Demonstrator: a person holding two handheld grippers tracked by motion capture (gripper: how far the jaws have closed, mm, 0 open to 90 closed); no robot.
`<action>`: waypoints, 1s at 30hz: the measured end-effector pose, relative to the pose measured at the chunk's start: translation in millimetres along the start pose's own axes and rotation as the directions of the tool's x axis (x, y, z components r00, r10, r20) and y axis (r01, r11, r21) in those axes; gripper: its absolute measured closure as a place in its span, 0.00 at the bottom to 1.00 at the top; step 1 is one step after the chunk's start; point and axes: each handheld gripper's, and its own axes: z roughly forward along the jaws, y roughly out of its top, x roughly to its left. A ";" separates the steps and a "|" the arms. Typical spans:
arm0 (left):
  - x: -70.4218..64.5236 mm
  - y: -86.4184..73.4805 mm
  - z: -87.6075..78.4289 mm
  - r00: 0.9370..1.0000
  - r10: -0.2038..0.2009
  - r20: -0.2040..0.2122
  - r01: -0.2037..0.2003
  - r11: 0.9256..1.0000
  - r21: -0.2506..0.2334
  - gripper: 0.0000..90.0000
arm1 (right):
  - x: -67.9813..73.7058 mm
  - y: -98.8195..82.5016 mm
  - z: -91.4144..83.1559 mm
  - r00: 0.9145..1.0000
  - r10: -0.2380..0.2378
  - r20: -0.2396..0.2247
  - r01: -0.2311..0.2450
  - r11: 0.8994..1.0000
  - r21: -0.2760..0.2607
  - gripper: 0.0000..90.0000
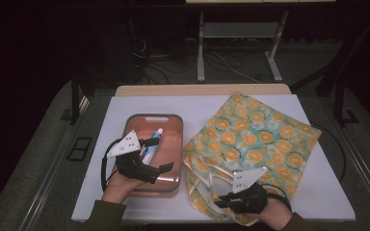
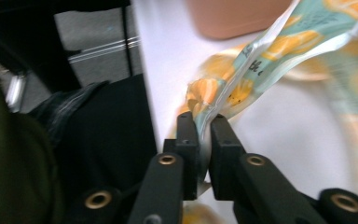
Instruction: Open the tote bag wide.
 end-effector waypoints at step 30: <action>0.9 -0.3 -0.1 1.000 -0.007 0.001 0.007 1.000 -0.003 0.03 | -180.7 -47.8 -78.5 0.824 0.357 0.440 -0.351 0.931 -0.100 0.98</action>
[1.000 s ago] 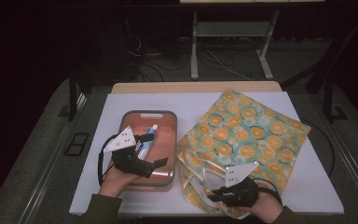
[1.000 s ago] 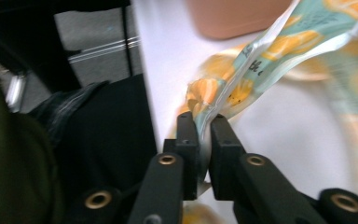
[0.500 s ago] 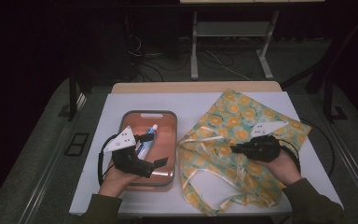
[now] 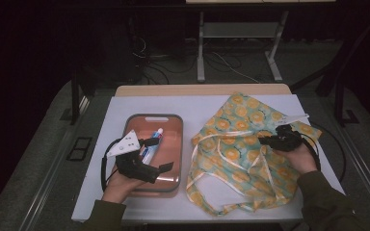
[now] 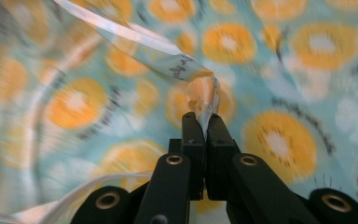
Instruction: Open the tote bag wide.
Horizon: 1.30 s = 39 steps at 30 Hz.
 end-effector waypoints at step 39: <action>-0.9 0.3 0.5 1.000 0.010 -0.004 -0.010 1.000 0.005 0.03 | 121.9 -4.0 -27.5 0.944 -0.244 -0.221 0.241 0.970 -0.043 0.68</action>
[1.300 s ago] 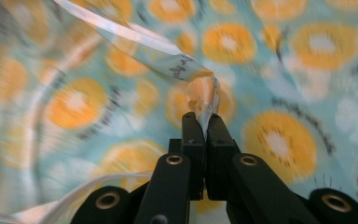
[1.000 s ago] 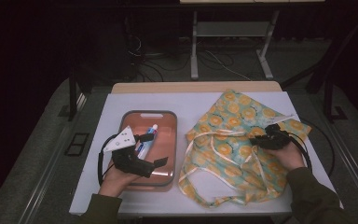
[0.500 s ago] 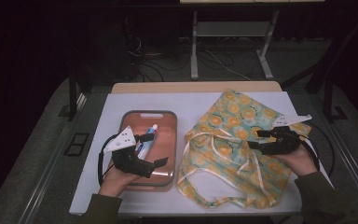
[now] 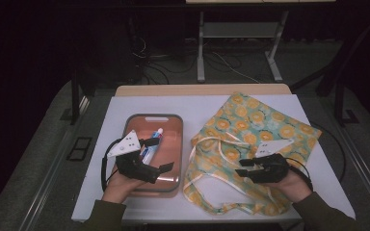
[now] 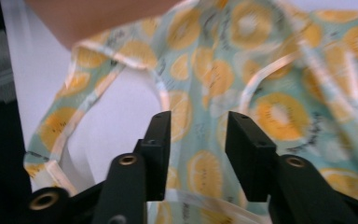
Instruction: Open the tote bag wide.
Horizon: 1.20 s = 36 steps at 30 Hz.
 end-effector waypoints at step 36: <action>-0.2 0.3 0.7 1.000 0.004 0.003 -0.004 1.000 0.007 0.03 | -6.1 -11.6 46.4 1.000 0.029 -0.005 -0.029 0.997 0.076 1.00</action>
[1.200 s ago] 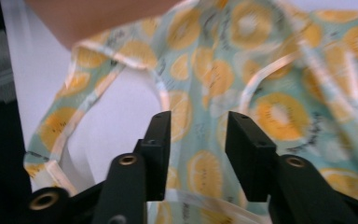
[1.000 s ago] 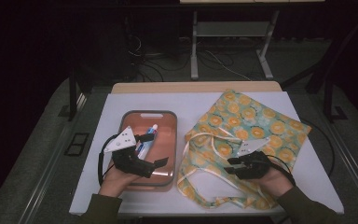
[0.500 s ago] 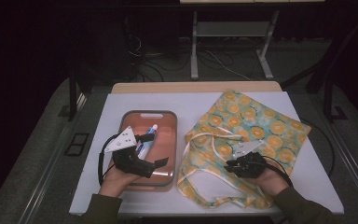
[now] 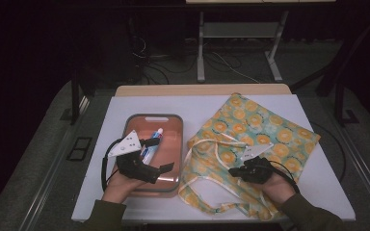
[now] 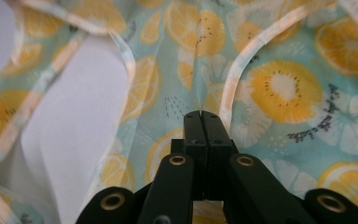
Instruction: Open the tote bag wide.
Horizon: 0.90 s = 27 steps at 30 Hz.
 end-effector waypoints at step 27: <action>0.5 0.1 0.4 1.000 -0.004 -0.001 0.004 1.000 0.003 0.03 | -39.0 29.1 -42.2 0.995 0.080 0.055 -0.067 0.976 -0.208 1.00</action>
